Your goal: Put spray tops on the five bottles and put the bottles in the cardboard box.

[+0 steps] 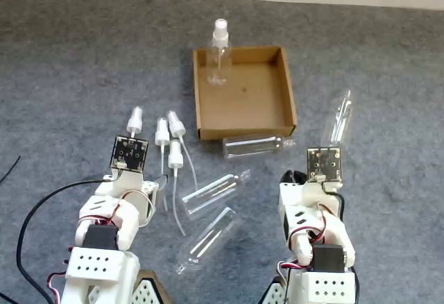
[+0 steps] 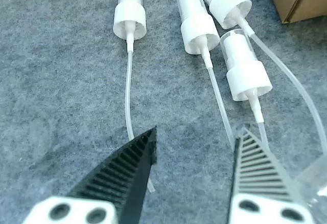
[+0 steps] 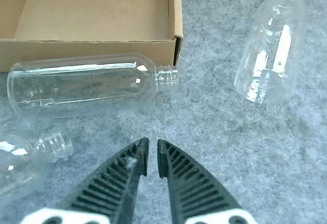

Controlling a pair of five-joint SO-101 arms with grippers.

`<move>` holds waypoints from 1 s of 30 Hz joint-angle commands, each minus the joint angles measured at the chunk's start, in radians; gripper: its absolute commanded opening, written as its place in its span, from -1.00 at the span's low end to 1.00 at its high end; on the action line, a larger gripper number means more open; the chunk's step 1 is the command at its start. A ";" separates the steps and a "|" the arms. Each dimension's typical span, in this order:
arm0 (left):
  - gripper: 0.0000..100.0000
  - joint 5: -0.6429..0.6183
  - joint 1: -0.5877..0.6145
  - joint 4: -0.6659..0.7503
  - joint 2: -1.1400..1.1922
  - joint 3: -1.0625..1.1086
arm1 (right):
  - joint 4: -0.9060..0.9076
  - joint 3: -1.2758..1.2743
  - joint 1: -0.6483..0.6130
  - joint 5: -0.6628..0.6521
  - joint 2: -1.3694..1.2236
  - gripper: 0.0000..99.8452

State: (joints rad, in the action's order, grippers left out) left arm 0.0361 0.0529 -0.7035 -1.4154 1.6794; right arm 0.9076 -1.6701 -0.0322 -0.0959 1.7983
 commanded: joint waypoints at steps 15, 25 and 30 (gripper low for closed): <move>-0.55 -0.011 0.007 0.018 0.001 0.025 | 0.004 -0.136 -0.010 -0.003 -0.007 -0.99; -0.55 -0.011 0.002 0.018 0.001 0.025 | 0.076 -0.136 -0.025 -0.009 0.002 -0.99; -0.55 -0.012 0.001 0.018 -0.004 0.025 | 0.036 -0.137 -0.028 -0.011 0.002 -0.98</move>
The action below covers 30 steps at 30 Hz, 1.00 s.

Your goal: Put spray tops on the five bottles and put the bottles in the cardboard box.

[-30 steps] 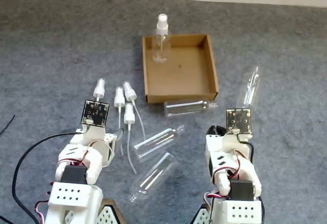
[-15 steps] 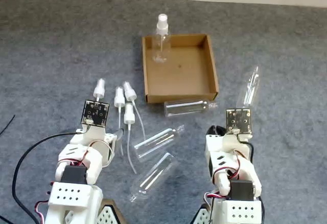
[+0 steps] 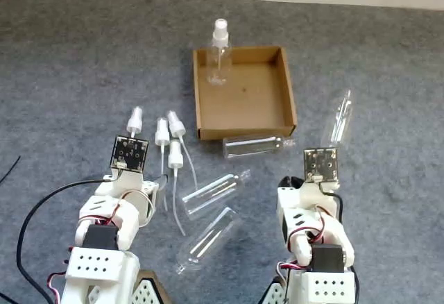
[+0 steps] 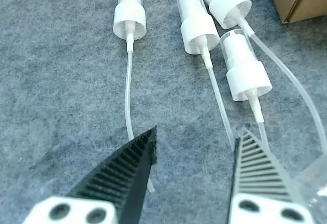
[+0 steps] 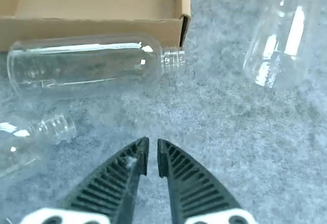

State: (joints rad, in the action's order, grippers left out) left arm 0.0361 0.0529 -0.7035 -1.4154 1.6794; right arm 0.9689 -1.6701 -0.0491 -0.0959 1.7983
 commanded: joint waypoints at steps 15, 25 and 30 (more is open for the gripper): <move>-0.56 -0.009 0.008 -0.052 -0.008 0.025 | -0.094 0.202 0.116 -0.087 -0.045 -0.98; -0.56 -0.009 0.008 -0.052 -0.008 0.025 | 0.038 0.868 0.111 0.051 -0.840 -0.97; -0.56 -0.009 0.008 -0.052 -0.008 0.025 | 0.275 1.302 0.137 0.048 -1.293 -0.70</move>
State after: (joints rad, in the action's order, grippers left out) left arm 0.0361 0.0529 -0.7526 -1.4154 1.6794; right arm 1.1193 -0.6713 0.0598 -0.0560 0.7764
